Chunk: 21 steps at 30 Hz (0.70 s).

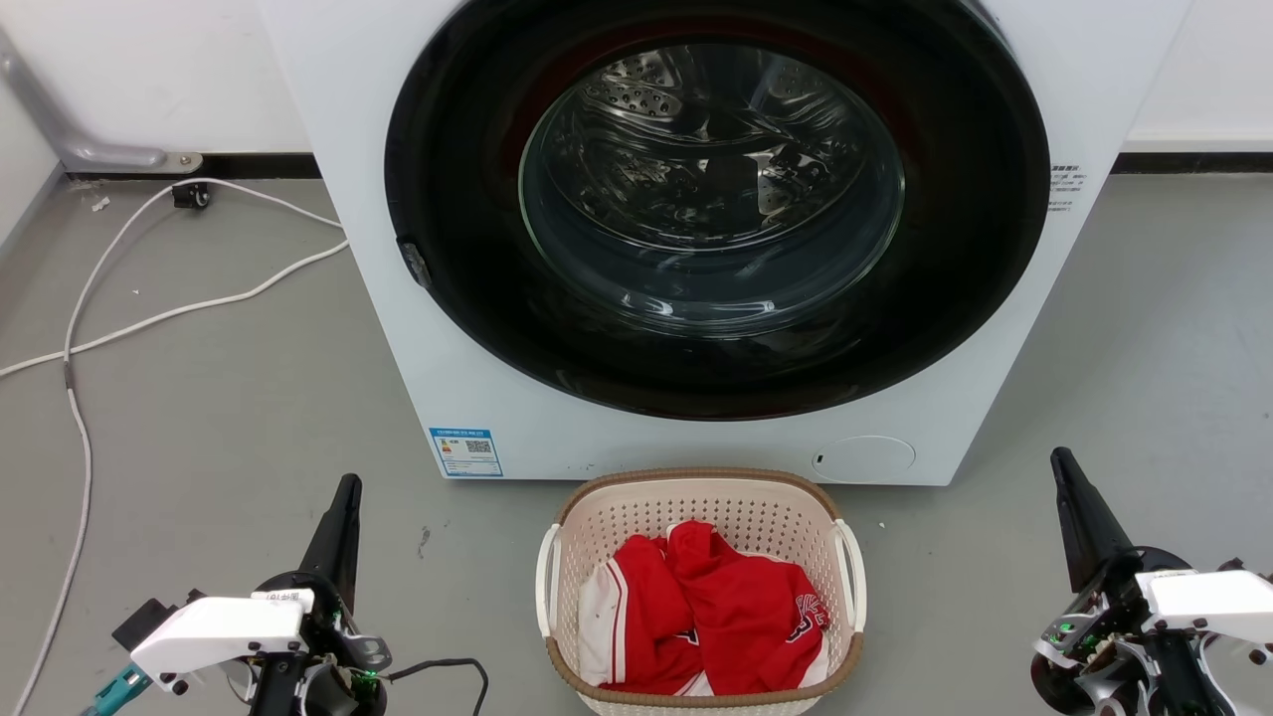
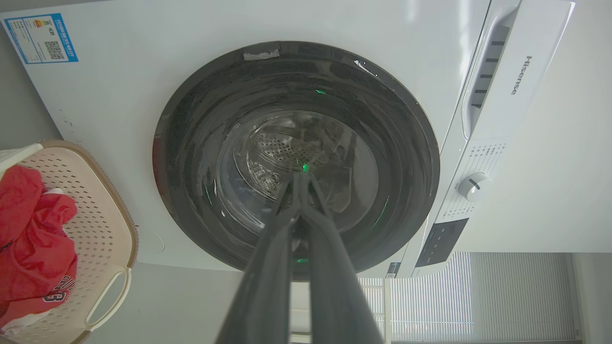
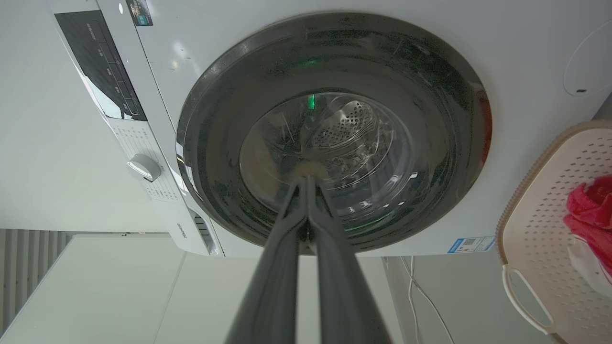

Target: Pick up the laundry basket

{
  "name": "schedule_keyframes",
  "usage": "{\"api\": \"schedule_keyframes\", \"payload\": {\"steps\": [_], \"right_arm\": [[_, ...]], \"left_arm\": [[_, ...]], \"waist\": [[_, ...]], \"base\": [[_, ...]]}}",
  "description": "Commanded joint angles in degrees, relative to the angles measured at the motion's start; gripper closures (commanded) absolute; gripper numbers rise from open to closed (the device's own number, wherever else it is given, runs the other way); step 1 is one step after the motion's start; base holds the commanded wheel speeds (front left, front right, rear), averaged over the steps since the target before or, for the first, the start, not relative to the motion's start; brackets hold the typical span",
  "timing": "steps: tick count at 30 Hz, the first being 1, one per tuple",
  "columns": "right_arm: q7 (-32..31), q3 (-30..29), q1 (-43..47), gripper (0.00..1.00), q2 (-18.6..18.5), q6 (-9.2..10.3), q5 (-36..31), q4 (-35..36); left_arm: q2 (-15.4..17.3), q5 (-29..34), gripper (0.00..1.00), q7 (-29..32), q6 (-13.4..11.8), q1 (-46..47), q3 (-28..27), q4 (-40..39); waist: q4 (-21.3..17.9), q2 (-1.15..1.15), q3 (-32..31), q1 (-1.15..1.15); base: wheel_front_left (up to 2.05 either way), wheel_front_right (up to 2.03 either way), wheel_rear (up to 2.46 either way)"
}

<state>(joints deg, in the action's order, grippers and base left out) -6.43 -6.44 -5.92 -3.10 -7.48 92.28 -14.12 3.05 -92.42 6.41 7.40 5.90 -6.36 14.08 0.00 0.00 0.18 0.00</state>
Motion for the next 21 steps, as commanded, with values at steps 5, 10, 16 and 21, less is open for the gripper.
{"api": "schedule_keyframes", "payload": {"steps": [5, 10, 16, 21], "right_arm": [[-0.18, -0.1, -0.68, 1.0, 0.2, -0.02, -0.08, -0.06], [-0.18, -0.1, -0.68, 1.0, 0.19, -0.02, -0.1, -0.06], [-0.15, -0.11, -0.68, 1.0, 0.2, -0.02, -0.11, -0.06], [-0.16, -0.12, -0.68, 1.0, 0.2, -0.02, -0.12, -0.06]], "left_arm": [[-0.05, 0.2, 1.0, 0.19, 0.17, 0.66, -0.22, 0.1], [-0.06, 0.18, 1.0, 0.2, 0.18, 0.67, -0.22, 0.1], [-0.07, 0.2, 1.0, 0.18, 0.18, 0.67, -0.24, 0.1], [-0.08, 0.21, 1.0, 0.19, 0.18, 0.67, -0.25, 0.09]], "waist": [[0.0, 0.0, 0.0, 0.0], [0.0, 0.0, 0.0, 0.0], [0.0, 0.0, 0.0, 0.0], [0.0, 0.0, 0.0, 0.0]], "base": [[0.0, 0.0, 0.0], [0.0, 0.0, 0.0], [0.0, 0.0, 0.0], [0.0, 0.0, 0.0]]}}
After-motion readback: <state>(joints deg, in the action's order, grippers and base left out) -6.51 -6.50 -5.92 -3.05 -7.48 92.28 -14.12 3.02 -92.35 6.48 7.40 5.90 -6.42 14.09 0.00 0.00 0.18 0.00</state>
